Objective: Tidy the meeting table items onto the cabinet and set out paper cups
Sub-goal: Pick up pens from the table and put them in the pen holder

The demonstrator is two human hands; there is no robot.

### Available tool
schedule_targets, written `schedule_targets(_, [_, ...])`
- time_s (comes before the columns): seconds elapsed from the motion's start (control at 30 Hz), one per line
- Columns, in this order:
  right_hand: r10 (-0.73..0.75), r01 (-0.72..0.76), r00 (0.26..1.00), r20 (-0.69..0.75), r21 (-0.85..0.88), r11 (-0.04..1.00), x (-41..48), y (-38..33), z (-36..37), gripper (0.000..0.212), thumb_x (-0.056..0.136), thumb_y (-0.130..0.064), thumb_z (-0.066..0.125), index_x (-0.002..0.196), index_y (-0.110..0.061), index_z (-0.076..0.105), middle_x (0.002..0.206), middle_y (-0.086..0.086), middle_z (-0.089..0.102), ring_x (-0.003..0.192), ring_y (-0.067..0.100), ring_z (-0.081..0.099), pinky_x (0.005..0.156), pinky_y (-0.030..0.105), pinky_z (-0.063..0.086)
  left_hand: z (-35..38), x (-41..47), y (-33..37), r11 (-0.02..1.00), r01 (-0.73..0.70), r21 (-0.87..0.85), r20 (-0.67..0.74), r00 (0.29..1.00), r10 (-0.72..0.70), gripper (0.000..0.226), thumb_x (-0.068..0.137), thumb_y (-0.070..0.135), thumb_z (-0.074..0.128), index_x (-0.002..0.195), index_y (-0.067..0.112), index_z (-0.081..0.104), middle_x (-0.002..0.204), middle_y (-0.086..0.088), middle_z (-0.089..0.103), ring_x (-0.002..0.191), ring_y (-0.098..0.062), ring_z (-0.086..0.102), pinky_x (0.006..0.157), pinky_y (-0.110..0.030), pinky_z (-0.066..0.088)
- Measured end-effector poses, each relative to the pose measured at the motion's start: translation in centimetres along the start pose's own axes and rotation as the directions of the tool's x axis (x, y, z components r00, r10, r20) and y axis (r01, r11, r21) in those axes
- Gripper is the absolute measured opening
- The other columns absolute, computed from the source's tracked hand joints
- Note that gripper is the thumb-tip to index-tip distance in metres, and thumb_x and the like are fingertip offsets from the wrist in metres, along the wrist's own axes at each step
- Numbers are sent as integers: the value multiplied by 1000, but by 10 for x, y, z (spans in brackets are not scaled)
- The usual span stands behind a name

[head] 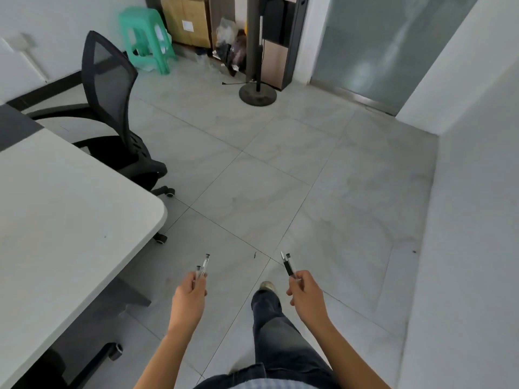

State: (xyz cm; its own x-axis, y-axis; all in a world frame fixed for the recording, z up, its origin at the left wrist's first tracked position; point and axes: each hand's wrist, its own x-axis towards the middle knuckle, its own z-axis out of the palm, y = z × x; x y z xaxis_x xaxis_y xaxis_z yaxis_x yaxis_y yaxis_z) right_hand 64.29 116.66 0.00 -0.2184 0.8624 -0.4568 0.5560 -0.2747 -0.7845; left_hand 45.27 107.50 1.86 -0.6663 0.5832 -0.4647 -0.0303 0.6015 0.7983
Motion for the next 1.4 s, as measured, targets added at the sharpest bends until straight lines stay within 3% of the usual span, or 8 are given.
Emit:
schedule_targets(0.13, [-80,79,996,28,16,997,90,-52,-19,7,94,-18,42,91,-17,48,71,-2,55,61,12,50,62,26,43,26,59,54,999,-47,2,-40,998,47,20,94,17,39,86,4,52,64,-4,43,55,-18,32,52,-28,26])
schedule_targets(0.27, [-139,138,990,25,30,990,164,-101,-41,6,94,-18,43,91,-16,48,71,-2,55,60,13,49,62,28,43,52,106,106,996,-82,37,-69,994,84,28,94,20,39,85,-5,48,67,-6,49,57,-19,36,54,-30,30])
schedule_targets(0.37, [-104,103,993,59,14,995,206,-121,-41,7,93,-18,42,92,-15,47,70,-2,54,60,13,48,65,32,44,67,131,135,993,-96,65,-96,990,102,29,94,22,39,76,-1,45,64,-6,48,54,-18,36,54,-30,30])
schedule_targets(0.57, [-54,68,983,175,-73,995,271,-144,-23,7,94,-22,41,93,-17,46,73,1,54,61,14,48,62,28,43,67,190,151,996,-10,83,-141,990,22,18,95,23,39,86,13,51,63,-10,45,55,-19,38,53,-29,31])
schedule_targets(0.8, [-78,96,983,164,-103,990,378,-215,6,6,94,-20,42,94,-16,46,69,-4,54,58,11,48,59,24,41,51,313,196,999,28,21,-182,983,-24,35,94,20,41,61,10,38,56,-5,36,52,-18,30,52,-31,26])
schedule_targets(1.07, [-100,104,991,87,-42,994,487,-324,39,8,94,-18,41,92,-13,47,70,-1,54,57,10,48,52,16,39,18,475,297,996,-80,31,-168,982,84,35,94,22,42,63,7,37,57,-7,38,55,-22,33,54,-32,26])
schedule_targets(1.33, [-32,40,995,99,-79,996,578,-371,53,8,94,-20,42,93,-15,48,75,3,58,63,14,50,67,30,44,38,561,341,997,17,80,-107,994,-8,33,93,25,42,64,11,39,60,-6,39,52,-19,31,53,-31,25])
schedule_targets(1.4, [-46,56,993,112,-80,995,615,-390,54,7,94,-20,42,92,-16,48,75,2,57,63,14,51,66,28,43,40,592,356,997,43,71,-139,990,-32,33,93,25,42,63,11,38,60,-6,38,53,-20,31,54,-31,24])
